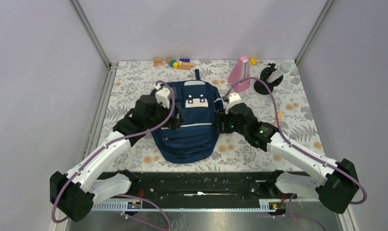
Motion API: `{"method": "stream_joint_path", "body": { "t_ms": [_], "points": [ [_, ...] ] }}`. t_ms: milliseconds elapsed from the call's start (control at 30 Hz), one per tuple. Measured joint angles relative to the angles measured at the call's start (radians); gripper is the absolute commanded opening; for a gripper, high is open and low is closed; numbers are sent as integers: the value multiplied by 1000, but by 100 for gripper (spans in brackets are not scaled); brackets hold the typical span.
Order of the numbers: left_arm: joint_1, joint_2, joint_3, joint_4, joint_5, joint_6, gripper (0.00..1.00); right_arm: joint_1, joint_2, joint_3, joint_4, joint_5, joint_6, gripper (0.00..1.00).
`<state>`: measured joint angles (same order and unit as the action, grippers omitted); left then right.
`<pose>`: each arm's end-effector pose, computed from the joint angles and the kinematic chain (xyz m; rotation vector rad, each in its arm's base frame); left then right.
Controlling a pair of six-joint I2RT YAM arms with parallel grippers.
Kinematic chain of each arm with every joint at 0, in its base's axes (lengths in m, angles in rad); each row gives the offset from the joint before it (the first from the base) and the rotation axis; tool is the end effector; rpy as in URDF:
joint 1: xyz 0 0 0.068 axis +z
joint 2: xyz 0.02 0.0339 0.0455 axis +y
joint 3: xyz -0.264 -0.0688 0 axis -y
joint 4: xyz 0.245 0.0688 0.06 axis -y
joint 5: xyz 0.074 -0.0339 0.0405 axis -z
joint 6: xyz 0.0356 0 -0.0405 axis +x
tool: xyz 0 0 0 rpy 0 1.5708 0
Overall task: Pack the student bag
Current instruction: Unzip the student bag at the center of the board.
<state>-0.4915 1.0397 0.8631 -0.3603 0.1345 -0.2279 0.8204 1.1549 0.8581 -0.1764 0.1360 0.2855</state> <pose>0.2022 -0.1137 0.3013 0.3647 2.1238 -0.5667 0.1825 0.1887 0.2909 -0.4668 2.0316 0.5481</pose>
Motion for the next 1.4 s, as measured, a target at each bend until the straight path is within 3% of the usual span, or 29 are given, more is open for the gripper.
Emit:
{"method": "stream_joint_path", "body": {
  "t_ms": [267, 433, 567, 733, 900, 1100, 1200, 1333, 1400],
  "points": [
    [-243, 8, -6, -22, -2, 206, 93, -332, -121, -192, 21, -50, 35, 69],
    [-311, 80, -5, -62, -53, 269, 94, -427, -128, -266, 39, -95, 55, 68],
    [-390, 127, -5, -76, -184, 305, 92, -450, -163, -303, 40, -129, 70, 68],
    [-423, 161, -4, -83, -348, 326, 69, -454, -217, -319, 58, -154, 84, 69],
    [-433, 172, 10, -89, -450, 323, 67, -456, -256, -342, 62, -156, 92, 69],
    [-433, 159, 12, -75, -510, 314, 64, -462, -268, -352, 54, -154, 93, 68],
    [-433, 151, 12, -63, -534, 312, 55, -464, -269, -353, 49, -133, 103, 68],
    [-433, 168, 25, -64, -542, 303, 47, -476, -277, -354, 30, -84, 122, 77],
    [-433, 179, 33, -65, -540, 299, 35, -484, -279, -356, 20, -55, 131, 79]
  ]
}}
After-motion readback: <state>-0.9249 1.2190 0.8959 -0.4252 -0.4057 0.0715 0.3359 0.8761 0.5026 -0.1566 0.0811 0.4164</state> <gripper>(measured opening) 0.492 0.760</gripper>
